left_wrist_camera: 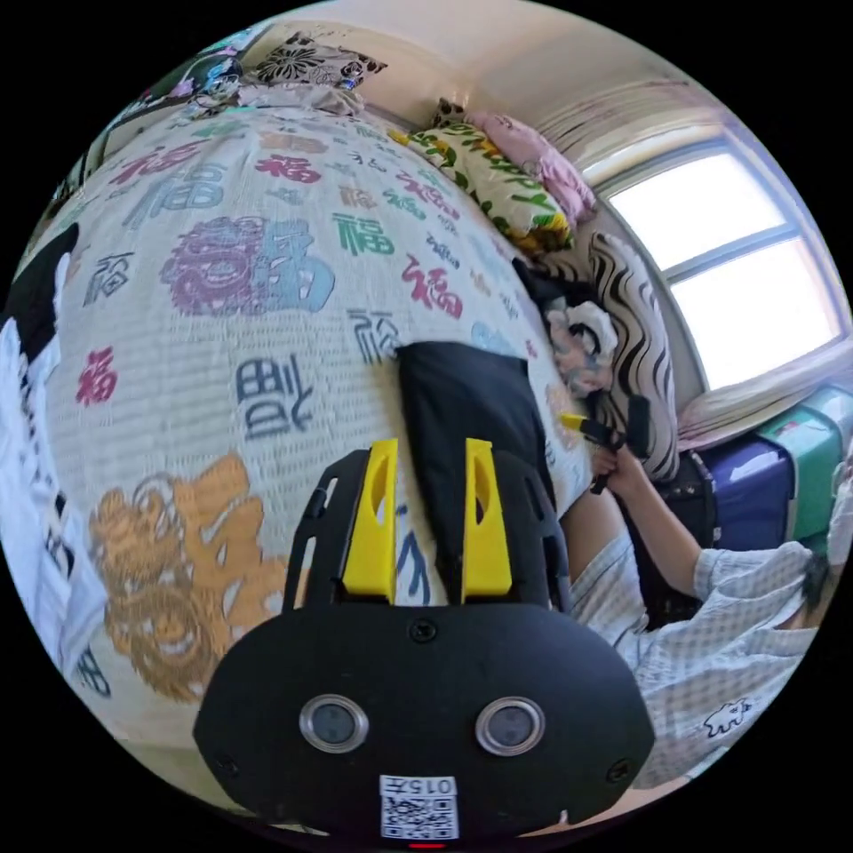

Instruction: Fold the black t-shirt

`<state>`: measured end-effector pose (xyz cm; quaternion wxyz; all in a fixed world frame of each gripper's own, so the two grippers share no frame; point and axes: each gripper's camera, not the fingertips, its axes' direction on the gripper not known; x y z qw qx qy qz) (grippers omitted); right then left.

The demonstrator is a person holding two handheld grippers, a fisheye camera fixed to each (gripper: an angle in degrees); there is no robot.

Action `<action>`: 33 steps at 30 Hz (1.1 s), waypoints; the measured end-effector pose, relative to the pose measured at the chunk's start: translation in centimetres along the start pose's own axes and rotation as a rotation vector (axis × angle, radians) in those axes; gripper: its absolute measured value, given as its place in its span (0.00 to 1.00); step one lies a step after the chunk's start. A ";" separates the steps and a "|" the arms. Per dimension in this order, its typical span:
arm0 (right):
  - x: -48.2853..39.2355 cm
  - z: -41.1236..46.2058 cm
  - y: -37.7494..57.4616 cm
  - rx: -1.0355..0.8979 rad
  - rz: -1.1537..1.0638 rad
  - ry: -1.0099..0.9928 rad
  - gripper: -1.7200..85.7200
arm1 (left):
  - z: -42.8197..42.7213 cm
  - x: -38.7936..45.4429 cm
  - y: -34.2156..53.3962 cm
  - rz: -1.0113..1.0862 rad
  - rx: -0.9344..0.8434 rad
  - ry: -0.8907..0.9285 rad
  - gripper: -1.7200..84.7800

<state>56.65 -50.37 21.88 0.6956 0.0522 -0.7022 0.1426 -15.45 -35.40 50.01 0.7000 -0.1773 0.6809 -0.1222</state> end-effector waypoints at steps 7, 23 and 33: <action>4.9 1.5 -4.8 -0.051 0.027 -0.181 0.15 | 3.4 -6.0 -4.8 -0.060 -0.071 0.230 0.16; 2.3 2.2 -7.7 -0.196 -0.232 -0.292 0.04 | 3.5 -4.1 -6.3 0.217 -0.116 0.392 0.06; -9.9 0.6 3.8 -0.269 -0.753 0.021 0.04 | -0.4 6.6 4.0 0.730 -0.191 0.117 0.05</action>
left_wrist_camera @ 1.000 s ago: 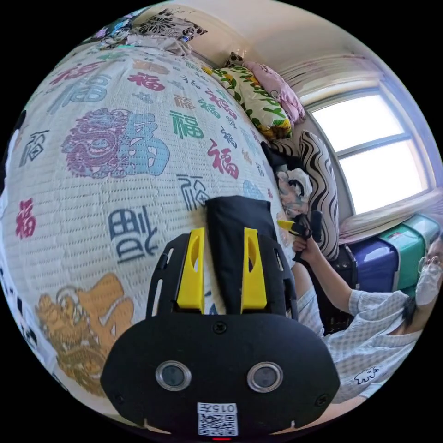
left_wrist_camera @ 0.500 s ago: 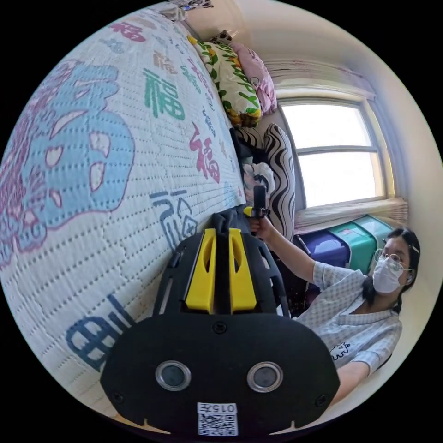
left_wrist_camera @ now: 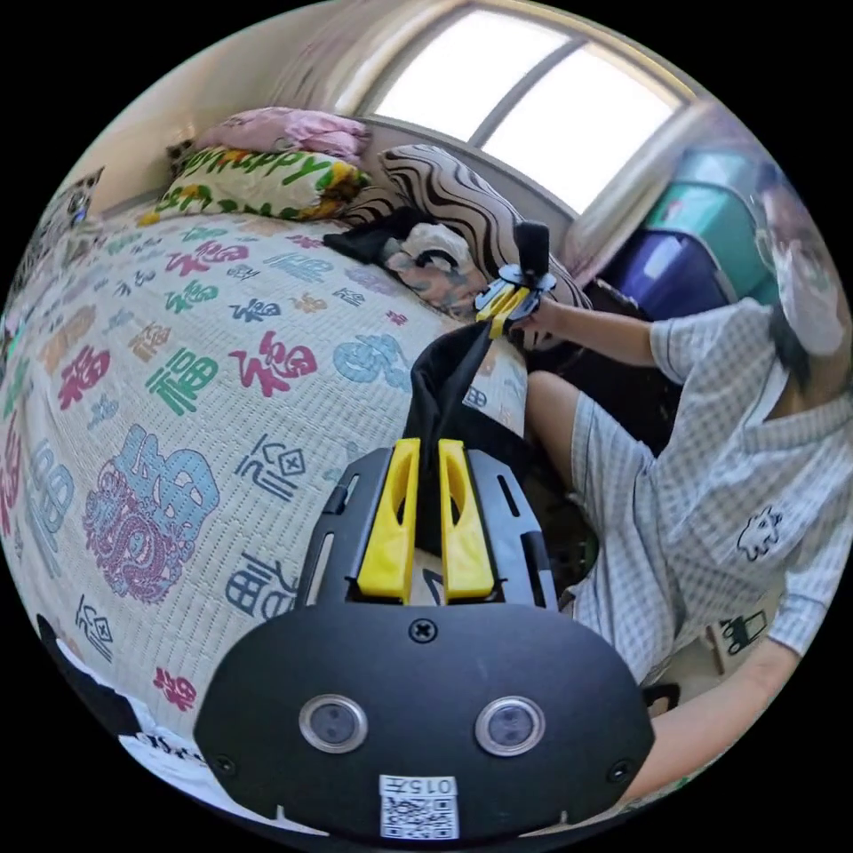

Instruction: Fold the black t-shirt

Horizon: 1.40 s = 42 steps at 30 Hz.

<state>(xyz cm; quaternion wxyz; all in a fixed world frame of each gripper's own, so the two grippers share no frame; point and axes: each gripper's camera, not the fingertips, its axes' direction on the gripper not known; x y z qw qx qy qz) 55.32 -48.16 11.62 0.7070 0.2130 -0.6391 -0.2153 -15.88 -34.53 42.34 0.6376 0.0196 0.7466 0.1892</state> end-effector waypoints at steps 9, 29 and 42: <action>-10.9 8.8 5.8 -0.270 -0.134 0.188 0.04 | 7.4 11.2 7.6 0.058 -0.154 -0.145 0.02; -8.9 8.9 6.3 -0.080 0.224 0.043 0.06 | 9.5 13.2 6.2 -0.142 -0.128 -0.119 0.03; -6.0 18.3 4.1 -0.461 0.209 0.024 0.01 | 15.3 7.8 5.4 -0.365 -0.247 -0.031 0.01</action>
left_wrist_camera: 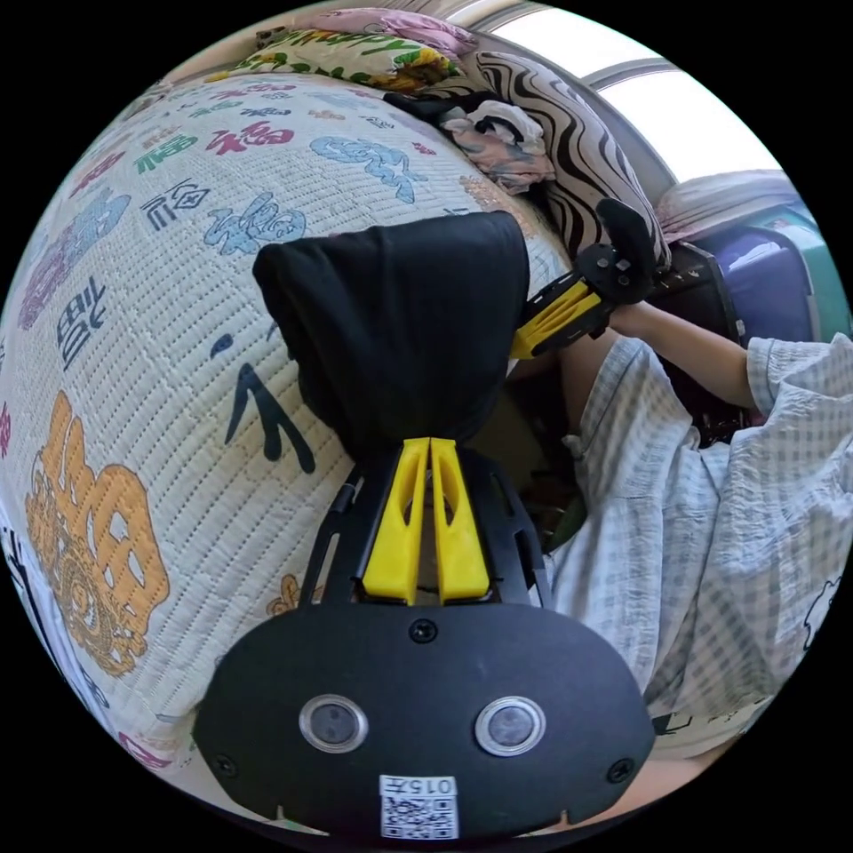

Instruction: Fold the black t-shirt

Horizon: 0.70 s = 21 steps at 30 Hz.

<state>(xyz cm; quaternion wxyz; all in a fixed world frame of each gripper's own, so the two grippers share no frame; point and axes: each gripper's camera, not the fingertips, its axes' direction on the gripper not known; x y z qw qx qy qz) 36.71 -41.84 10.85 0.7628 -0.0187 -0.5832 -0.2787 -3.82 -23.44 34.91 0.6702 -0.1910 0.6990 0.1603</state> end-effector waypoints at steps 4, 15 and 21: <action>2.3 -2.9 0.7 0.161 0.059 -0.140 0.02 | -3.0 -1.2 -1.2 -0.032 0.072 0.073 0.03; 15.5 -8.6 0.2 0.467 0.528 -0.351 0.11 | -10.0 -12.5 -4.7 -0.413 0.369 0.236 0.13; 18.8 -7.6 -0.2 0.495 0.638 -0.507 0.04 | -9.1 -17.4 -3.6 -0.634 0.436 0.482 0.02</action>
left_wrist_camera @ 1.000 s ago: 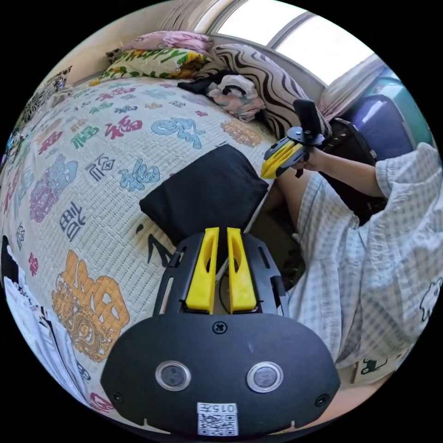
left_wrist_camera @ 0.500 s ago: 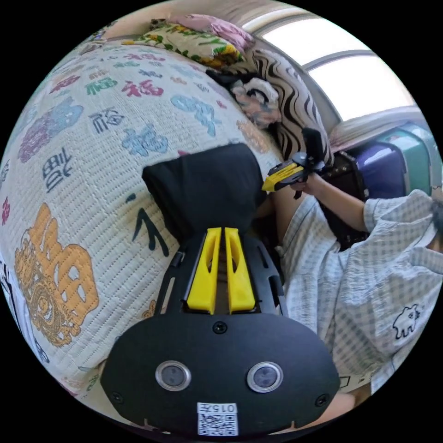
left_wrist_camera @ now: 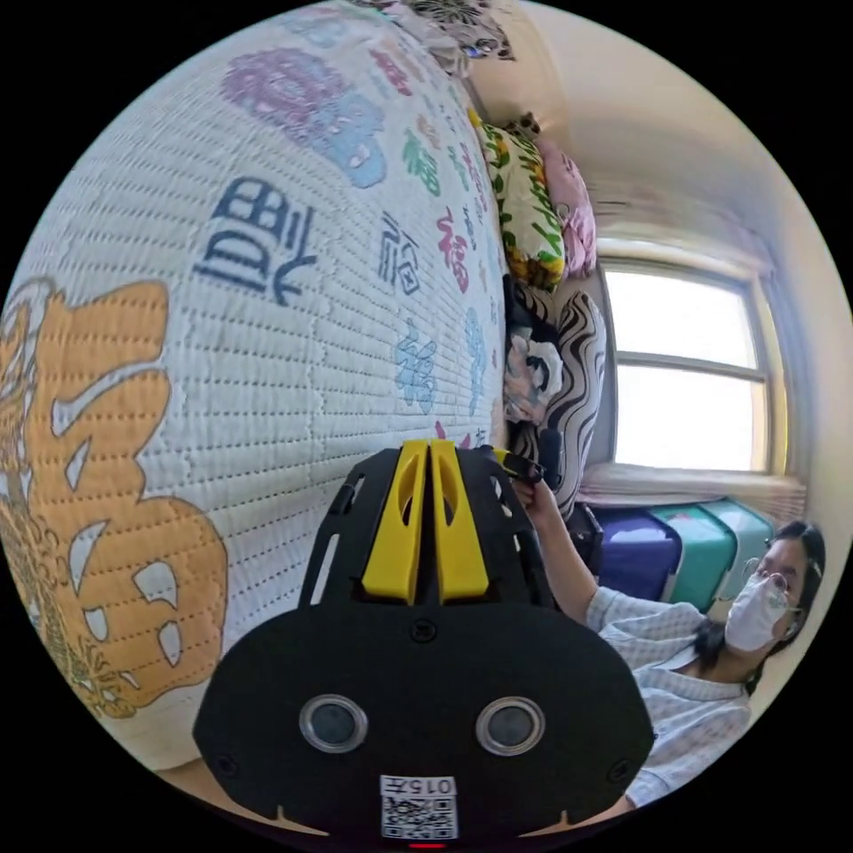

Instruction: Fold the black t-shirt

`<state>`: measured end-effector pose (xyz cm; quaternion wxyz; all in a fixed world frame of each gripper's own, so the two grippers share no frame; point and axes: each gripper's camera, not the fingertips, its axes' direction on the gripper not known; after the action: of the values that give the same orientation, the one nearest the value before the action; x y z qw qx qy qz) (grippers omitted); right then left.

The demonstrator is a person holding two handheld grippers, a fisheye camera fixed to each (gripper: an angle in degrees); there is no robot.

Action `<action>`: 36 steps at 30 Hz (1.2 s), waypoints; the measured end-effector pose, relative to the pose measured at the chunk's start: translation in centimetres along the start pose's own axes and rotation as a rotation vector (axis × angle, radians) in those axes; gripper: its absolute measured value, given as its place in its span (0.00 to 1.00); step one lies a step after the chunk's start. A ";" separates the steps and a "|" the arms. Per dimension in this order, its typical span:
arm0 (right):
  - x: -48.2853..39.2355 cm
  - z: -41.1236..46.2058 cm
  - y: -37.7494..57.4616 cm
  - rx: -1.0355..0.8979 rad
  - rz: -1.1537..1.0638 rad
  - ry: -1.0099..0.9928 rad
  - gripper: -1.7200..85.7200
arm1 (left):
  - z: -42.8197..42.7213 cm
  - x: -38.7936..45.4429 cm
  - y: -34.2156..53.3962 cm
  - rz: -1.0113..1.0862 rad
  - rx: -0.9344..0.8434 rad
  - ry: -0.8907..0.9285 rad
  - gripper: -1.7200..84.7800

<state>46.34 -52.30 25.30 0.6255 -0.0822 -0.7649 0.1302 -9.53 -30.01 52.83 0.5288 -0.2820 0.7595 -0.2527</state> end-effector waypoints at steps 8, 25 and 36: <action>2.0 -0.5 -0.8 0.060 0.052 -0.110 0.06 | -4.9 -2.0 1.1 -0.078 0.146 0.035 0.02; -1.9 4.9 0.7 -0.238 -0.140 0.114 0.05 | -4.1 6.2 6.2 0.248 -0.247 -0.263 0.05; -0.5 4.6 -0.2 -0.120 -0.208 -0.026 0.11 | -9.4 6.1 8.3 0.266 -0.196 -0.294 0.13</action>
<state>41.94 -53.09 24.04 0.6195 -0.0377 -0.7838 0.0197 -21.46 -27.58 46.08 0.6326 -0.2632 0.7258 -0.0617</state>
